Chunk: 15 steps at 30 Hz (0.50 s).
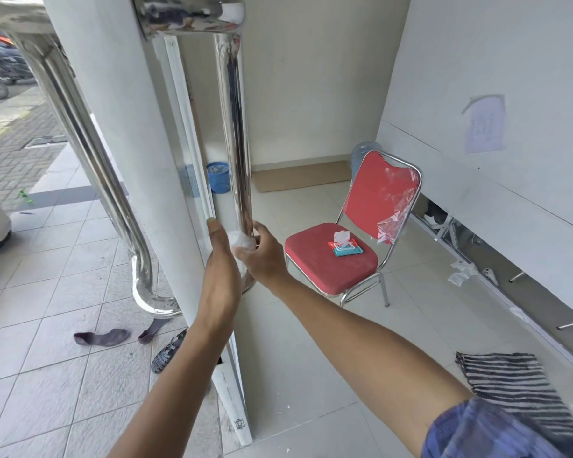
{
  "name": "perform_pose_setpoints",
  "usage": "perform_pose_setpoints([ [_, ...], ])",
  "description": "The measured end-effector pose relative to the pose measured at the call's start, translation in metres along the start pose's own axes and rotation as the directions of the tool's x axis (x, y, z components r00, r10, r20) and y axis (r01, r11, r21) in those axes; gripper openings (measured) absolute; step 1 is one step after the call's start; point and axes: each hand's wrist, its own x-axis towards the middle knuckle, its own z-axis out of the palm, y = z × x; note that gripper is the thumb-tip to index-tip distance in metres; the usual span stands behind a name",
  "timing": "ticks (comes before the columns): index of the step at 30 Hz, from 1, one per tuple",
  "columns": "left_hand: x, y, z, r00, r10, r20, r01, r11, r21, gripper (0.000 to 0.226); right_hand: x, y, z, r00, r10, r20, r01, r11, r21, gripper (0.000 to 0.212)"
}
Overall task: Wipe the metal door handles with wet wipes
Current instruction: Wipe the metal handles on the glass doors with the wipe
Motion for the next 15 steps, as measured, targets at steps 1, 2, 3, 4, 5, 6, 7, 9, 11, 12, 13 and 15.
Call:
perform_pose_setpoints([
  [1,-0.001,0.001,0.0,1.0,-0.006,0.0,0.006,1.0,0.014,0.066,0.0,-0.002,0.0,1.0,0.006,-0.003,-0.006,1.0,0.004,0.076],
  [2,-0.003,0.002,-0.001,1.0,-0.009,0.005,0.009,1.0,0.028,0.068,0.002,-0.006,0.0,1.0,0.007,-0.01,-0.007,1.0,0.01,0.08],
  [3,-0.004,0.004,-0.001,1.0,-0.005,0.012,0.004,0.999,0.04,0.067,0.003,-0.011,-0.003,1.0,-0.002,-0.018,0.002,1.0,0.012,0.083],
  [4,-0.005,0.005,-0.001,1.0,0.004,0.02,-0.005,0.999,0.047,0.065,0.006,-0.016,-0.005,1.0,-0.01,-0.027,0.01,1.0,0.012,0.085],
  [5,-0.007,0.008,-0.001,1.0,0.012,0.028,-0.013,0.999,0.049,0.063,0.008,-0.022,-0.008,0.999,-0.029,-0.035,0.029,0.999,0.015,0.085],
  [6,-0.009,0.01,-0.001,0.999,0.018,0.036,-0.019,0.999,0.048,0.061,0.01,-0.028,-0.009,0.997,-0.056,-0.048,0.056,0.998,0.014,0.085],
  [7,-0.008,0.01,-0.002,0.999,0.024,0.039,-0.026,0.999,0.045,0.06,0.011,-0.035,-0.01,0.994,-0.092,-0.059,0.093,0.996,0.008,0.084],
  [9,-0.003,0.006,-0.005,0.999,0.031,0.041,-0.032,0.999,0.035,0.062,0.018,-0.046,-0.011,0.982,-0.168,-0.089,0.168,0.986,-0.008,0.076],
  [11,-0.001,0.004,-0.008,0.999,0.021,0.032,-0.021,0.999,0.029,0.065,0.023,-0.061,-0.014,0.962,-0.237,-0.135,0.238,0.971,-0.012,0.063],
  [12,-0.001,0.004,-0.009,0.999,0.013,0.029,-0.014,1.0,0.027,0.066,0.026,-0.07,-0.016,0.955,-0.255,-0.155,0.258,0.966,0.002,0.062],
  [13,-0.001,0.004,-0.008,0.999,0.012,0.03,-0.013,1.0,0.028,0.067,0.028,-0.078,-0.018,0.949,-0.265,-0.171,0.272,0.962,0.02,0.066],
  [15,-0.002,0.006,-0.007,0.999,0.02,0.048,-0.021,1.0,0.02,0.067,0.03,-0.09,-0.023,0.935,-0.282,-0.215,0.299,0.953,0.053,0.072],
])
